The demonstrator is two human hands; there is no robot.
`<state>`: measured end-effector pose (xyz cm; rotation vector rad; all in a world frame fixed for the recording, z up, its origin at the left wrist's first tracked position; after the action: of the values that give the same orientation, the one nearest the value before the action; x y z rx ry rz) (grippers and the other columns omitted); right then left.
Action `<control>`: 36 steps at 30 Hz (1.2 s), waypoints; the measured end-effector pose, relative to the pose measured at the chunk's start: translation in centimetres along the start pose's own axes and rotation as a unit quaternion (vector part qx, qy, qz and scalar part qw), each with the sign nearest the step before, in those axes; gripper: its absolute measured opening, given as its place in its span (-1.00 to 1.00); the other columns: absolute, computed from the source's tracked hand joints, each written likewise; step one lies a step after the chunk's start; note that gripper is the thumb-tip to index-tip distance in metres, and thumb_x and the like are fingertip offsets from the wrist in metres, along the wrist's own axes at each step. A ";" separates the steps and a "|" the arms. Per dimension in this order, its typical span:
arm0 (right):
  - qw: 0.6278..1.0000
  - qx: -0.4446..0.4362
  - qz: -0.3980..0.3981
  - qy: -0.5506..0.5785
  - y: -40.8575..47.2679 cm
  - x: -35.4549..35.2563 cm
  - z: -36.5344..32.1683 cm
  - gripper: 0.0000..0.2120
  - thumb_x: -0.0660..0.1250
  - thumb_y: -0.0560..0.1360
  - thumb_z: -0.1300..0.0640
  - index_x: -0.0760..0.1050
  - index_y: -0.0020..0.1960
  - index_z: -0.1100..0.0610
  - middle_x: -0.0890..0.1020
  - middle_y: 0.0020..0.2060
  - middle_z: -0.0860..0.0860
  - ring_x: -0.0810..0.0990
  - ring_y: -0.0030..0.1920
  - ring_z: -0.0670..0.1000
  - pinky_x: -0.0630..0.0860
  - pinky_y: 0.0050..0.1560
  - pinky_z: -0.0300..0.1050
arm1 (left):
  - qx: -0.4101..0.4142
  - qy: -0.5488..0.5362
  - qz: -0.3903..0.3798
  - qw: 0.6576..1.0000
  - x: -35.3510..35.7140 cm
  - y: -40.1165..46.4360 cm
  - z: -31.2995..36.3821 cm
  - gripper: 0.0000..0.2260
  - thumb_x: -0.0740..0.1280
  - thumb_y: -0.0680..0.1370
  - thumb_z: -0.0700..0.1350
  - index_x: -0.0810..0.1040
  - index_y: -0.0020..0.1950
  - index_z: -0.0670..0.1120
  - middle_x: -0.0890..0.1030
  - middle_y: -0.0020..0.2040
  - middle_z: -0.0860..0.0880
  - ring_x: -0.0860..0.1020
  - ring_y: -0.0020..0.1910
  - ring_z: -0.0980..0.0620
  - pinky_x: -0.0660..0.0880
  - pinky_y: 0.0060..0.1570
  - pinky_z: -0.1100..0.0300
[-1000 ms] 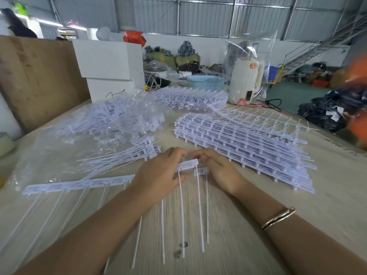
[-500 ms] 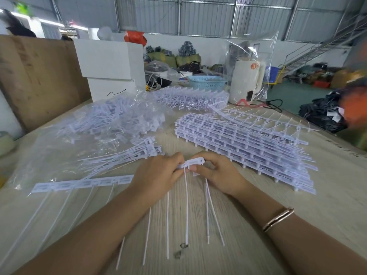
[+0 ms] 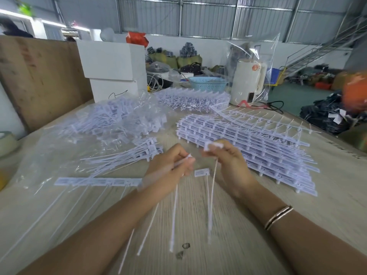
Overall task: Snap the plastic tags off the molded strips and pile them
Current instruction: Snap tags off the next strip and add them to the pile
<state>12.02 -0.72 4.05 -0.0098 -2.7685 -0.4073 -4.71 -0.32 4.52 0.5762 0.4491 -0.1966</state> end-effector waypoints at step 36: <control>0.800 -0.095 -0.070 -0.588 -1.0 2.4 1.0 -0.74 0.20 0.49 -0.23 0.59 -0.16 -0.12 0.54 -0.05 -0.20 0.32 0.06 -0.15 0.10 0.02 -0.05 | 0.084 0.274 -0.033 0.957 0.3 -0.5 0.6 -0.67 0.34 0.48 -0.05 0.39 0.19 -0.07 0.47 0.13 0.01 0.53 0.00 0.01 0.48 -0.17 0.12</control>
<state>9.36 -1.48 3.73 -0.1598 -3.9433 -0.9876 -4.39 -1.11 4.55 0.7846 0.9988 -0.1366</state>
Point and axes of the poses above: each hand's wrist, its own y-axis towards the middle knuckle, its own x-axis out of the palm, z = x × y, the point moved 3 cm from there along y, towards the middle knuckle
